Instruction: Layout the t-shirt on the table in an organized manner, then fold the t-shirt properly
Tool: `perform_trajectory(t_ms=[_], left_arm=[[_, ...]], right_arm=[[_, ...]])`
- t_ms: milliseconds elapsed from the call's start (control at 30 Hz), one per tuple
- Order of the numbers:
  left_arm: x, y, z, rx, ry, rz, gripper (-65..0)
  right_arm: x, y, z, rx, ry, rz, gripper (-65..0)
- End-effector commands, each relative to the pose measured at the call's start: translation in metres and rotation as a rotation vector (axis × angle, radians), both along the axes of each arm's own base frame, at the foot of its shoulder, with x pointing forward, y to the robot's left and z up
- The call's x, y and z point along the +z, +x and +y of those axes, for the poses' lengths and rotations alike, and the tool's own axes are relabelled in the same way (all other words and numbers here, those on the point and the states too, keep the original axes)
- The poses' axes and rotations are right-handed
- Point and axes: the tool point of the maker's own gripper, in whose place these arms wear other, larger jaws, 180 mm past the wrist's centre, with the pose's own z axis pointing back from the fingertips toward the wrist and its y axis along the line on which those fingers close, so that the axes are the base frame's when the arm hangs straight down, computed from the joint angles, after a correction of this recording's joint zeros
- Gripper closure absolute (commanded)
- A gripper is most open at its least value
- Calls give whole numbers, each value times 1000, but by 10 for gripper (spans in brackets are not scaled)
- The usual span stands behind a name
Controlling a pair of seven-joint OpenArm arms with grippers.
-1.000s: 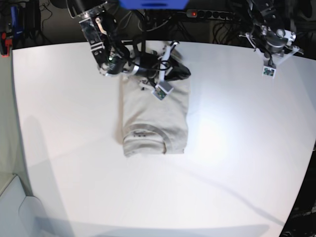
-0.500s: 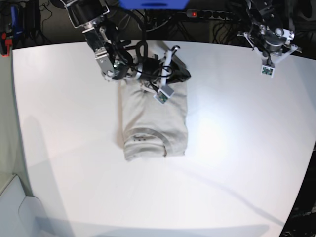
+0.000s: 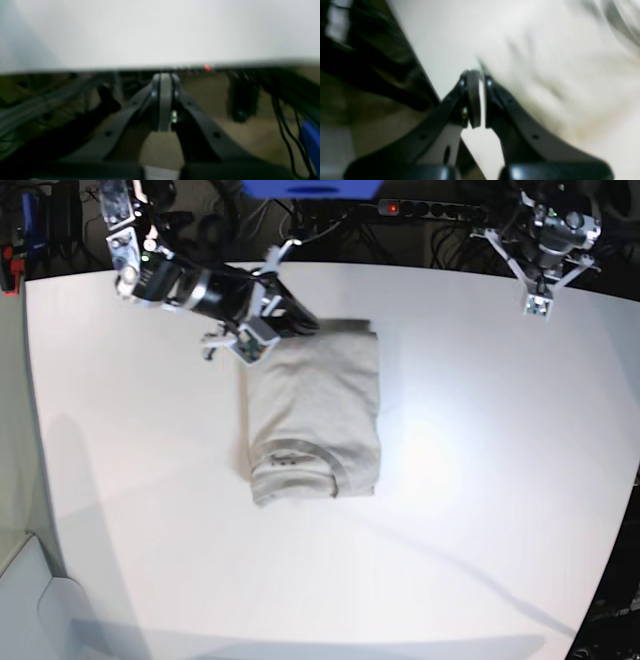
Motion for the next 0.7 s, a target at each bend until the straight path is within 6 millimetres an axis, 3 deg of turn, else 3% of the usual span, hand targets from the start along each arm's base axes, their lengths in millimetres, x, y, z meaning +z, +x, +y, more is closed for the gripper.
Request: perform_trajectory(t_ms=[0, 133, 367, 533, 667], left_arm=[[7, 4, 1, -7, -9, -39, 0], [6, -9, -6, -25, -81, -41, 0], [3, -19, -13, -41, -137, -31, 0], [-2, -17, -45, -124, -204, -50, -1], [-21, -28, -73, -189, -258, -21, -1]], right_arm=[[13, 7, -8, -32, 36, -38, -18], [-7, -9, -52, -136, -36, 27, -8], [-33, -49, -107, -275, -128, 152, 0], [-41, -74, -136, -353, -168, 210, 0], [-47, -93, -149, -404, -161, 242, 0]])
